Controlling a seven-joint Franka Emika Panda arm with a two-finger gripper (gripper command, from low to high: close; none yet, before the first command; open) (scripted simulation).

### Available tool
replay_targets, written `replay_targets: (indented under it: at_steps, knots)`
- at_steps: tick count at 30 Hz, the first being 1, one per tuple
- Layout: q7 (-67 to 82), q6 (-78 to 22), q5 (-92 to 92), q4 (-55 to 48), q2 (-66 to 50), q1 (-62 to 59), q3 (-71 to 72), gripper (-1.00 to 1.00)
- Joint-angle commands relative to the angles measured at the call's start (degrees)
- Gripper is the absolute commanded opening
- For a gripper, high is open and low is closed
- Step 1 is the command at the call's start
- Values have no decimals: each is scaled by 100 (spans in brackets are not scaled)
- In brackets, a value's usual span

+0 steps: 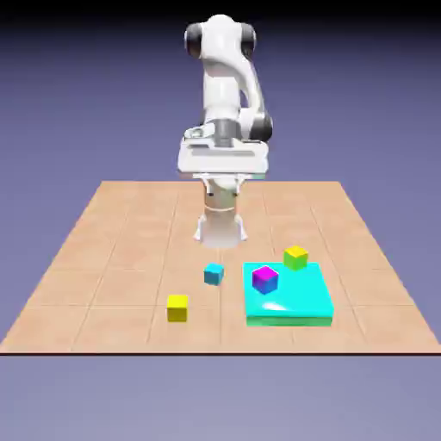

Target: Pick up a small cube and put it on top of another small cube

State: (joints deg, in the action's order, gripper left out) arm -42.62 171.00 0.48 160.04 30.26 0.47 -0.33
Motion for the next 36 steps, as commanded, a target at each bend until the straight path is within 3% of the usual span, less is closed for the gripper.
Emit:
replay_targets:
  at_steps: [1,26,31,32,36]
  knots:
    - [-14,-250,40,-80,-199,-18,-28,0]
    - [-353,-6466,1042,-2077,-5163,-467,-715,0]
    - [-190,-5472,1292,-1577,-5676,-425,-567,0]
    - [-190,-5472,1293,-1577,-5676,-425,-567,-100]
    - [-312,-6219,1104,-1952,-5291,-456,-678,-100]
